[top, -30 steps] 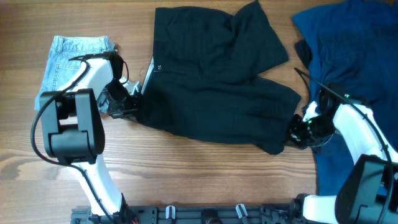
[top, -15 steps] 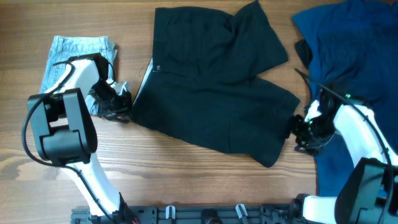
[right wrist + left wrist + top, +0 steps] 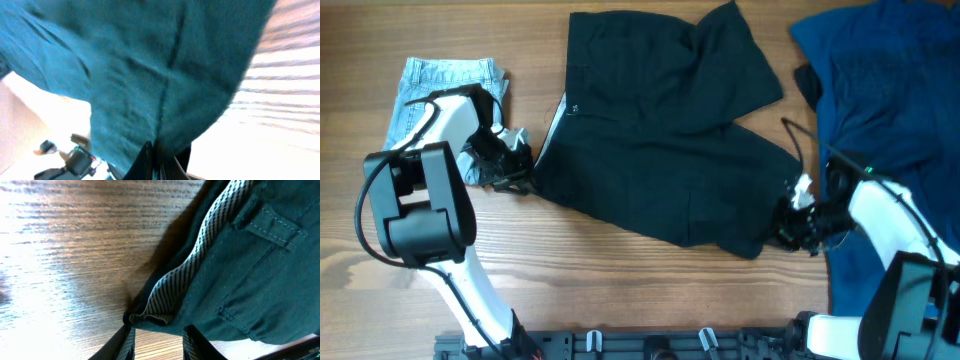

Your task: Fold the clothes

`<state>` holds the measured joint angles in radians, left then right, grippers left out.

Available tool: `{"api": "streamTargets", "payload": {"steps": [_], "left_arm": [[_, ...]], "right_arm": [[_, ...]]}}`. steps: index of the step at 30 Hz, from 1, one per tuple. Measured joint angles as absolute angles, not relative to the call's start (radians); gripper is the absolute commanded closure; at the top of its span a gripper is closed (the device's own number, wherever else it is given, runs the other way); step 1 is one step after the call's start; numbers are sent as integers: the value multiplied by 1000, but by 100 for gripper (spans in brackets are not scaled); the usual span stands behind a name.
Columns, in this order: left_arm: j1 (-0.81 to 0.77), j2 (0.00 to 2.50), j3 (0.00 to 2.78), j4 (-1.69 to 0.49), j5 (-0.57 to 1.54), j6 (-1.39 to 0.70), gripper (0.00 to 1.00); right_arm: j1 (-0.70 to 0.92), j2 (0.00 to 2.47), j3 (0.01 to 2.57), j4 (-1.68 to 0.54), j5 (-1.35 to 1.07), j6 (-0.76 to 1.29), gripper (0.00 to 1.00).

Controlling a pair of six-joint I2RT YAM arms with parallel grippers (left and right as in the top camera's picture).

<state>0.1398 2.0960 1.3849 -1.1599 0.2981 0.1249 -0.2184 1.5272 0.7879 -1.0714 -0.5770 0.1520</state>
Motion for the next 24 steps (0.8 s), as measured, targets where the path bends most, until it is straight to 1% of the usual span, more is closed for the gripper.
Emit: {"api": "streamTargets", "payload": {"steps": [3, 5, 6, 8, 10, 11, 13, 14, 15, 16, 17, 18, 19, 20, 21, 22, 23, 24], "left_arm": [[140, 2096, 1386, -1160, 299, 125, 70], [140, 2096, 1386, -1158, 299, 125, 71], [140, 2096, 1386, -1157, 299, 125, 74], [140, 2096, 1387, -1158, 298, 125, 76], [140, 2096, 1387, -1160, 297, 125, 71], [140, 2096, 1386, -1162, 297, 125, 66], [140, 2096, 1386, -1163, 298, 127, 51], [140, 2096, 1387, -1167, 309, 125, 46], [140, 2096, 1388, -1170, 321, 123, 43], [140, 2096, 1390, -1170, 334, 130, 43], [140, 2096, 1391, -1168, 347, 136, 45], [140, 2096, 1392, -1166, 357, 137, 49], [140, 2096, 1392, -1164, 361, 137, 52], [140, 2096, 1392, -1158, 366, 139, 55], [140, 2096, 1392, -1148, 368, 146, 57], [140, 2096, 1392, -1140, 370, 148, 59], [140, 2096, 1392, -1133, 373, 149, 60], [140, 2096, 1392, -1131, 373, 149, 62]], "right_arm": [[-218, 1526, 923, -1202, -478, 154, 96], [-218, 1526, 995, -1248, -405, 163, 96], [-218, 1526, 1015, -1254, -369, 166, 96], [-218, 1526, 1017, -1258, -326, 178, 95], [-218, 1526, 1017, -1259, -290, 199, 49], [-218, 1526, 1017, -1260, -286, 212, 44], [-218, 1525, 997, -1240, -288, 219, 39], [-218, 1525, 967, -1216, -304, 223, 38], [-218, 1525, 932, -1184, -328, 228, 36], [-218, 1525, 885, -1146, -359, 238, 34], [-218, 1525, 848, -1112, -382, 244, 33], [-218, 1525, 795, -1065, -406, 255, 34], [-218, 1525, 765, -1042, -421, 260, 36], [-218, 1525, 719, -989, -453, 261, 39], [-218, 1525, 664, -927, -502, 252, 47], [-218, 1525, 630, -886, -546, 245, 60], [-218, 1525, 591, -823, -606, 238, 71], [-218, 1523, 564, -770, -650, 238, 87]]}}
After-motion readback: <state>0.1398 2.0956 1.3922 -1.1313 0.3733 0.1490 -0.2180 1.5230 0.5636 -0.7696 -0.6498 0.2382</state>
